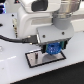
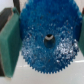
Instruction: Insert the blue gear onto the right peg, followed by the red gear
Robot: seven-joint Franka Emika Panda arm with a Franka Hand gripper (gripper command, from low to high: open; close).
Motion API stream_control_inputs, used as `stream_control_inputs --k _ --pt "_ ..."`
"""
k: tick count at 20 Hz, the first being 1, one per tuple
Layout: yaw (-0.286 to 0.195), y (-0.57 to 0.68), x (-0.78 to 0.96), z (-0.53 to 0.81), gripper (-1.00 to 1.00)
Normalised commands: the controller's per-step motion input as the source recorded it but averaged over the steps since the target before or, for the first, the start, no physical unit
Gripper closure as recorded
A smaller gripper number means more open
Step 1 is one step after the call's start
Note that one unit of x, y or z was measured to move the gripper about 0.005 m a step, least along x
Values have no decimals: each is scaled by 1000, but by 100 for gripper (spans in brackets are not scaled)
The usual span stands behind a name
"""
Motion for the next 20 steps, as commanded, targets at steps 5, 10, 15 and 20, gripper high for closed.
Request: stream_control_inputs --k 5,10,15,20 --pt "0 -24 90 -148 100" --pt "0 -15 277 339 100" --pt "0 2 284 325 100" --pt "0 -19 121 -111 100"
